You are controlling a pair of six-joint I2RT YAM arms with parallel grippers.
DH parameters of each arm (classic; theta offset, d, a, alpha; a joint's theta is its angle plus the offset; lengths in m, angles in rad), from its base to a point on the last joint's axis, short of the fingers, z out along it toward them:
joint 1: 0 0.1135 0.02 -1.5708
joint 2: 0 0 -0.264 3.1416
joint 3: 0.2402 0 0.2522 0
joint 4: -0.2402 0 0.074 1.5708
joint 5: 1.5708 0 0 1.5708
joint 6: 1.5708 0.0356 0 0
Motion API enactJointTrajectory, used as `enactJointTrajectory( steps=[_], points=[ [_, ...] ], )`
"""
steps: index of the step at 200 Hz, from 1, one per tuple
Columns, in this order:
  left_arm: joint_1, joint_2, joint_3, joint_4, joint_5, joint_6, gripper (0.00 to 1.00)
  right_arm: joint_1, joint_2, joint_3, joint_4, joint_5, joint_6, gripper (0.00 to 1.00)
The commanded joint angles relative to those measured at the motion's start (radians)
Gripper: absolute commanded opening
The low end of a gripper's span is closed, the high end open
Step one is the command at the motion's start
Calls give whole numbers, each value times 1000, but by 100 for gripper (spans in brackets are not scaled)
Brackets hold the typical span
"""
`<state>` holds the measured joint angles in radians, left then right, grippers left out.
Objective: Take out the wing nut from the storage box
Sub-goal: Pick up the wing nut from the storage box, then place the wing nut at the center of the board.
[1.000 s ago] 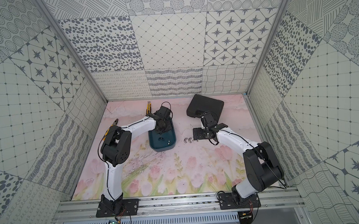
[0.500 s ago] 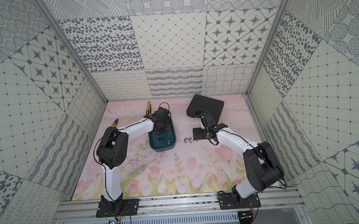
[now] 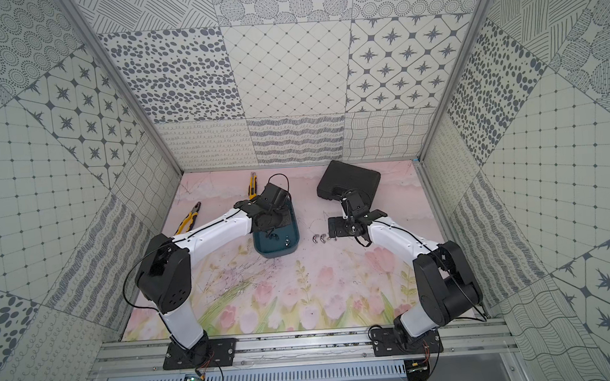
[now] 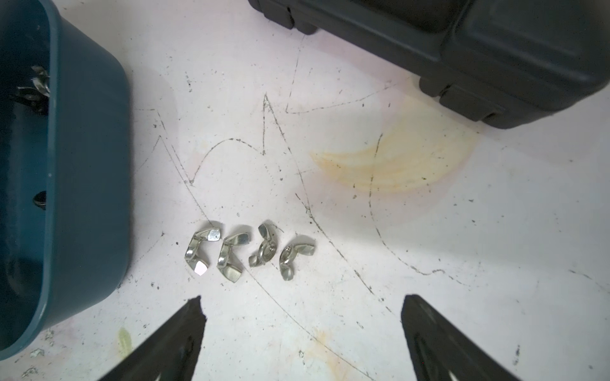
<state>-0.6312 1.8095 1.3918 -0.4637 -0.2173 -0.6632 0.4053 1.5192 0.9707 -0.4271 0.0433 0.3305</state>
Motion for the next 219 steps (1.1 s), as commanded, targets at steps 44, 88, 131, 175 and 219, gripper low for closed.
enactJointTrajectory(
  steps=[44, 88, 131, 175, 219],
  points=[
    [-188, 0, 15, -19, -25, 34, 4, -97, -96, -86, 40, 38, 36, 97],
    [-260, 136, 160, -27, 42, 29, 4, -160, -175, -144, 40, 46, 48, 97],
    [-296, 303, 328, -39, 115, 7, 3, -198, -213, -150, 27, 58, 53, 97],
    [-302, 421, 438, -39, 153, 12, 3, -210, -253, -159, 27, 42, 52, 97],
    [-304, 505, 503, -33, 164, 1, 3, -211, -249, -167, 27, 39, 50, 97]
  ],
)
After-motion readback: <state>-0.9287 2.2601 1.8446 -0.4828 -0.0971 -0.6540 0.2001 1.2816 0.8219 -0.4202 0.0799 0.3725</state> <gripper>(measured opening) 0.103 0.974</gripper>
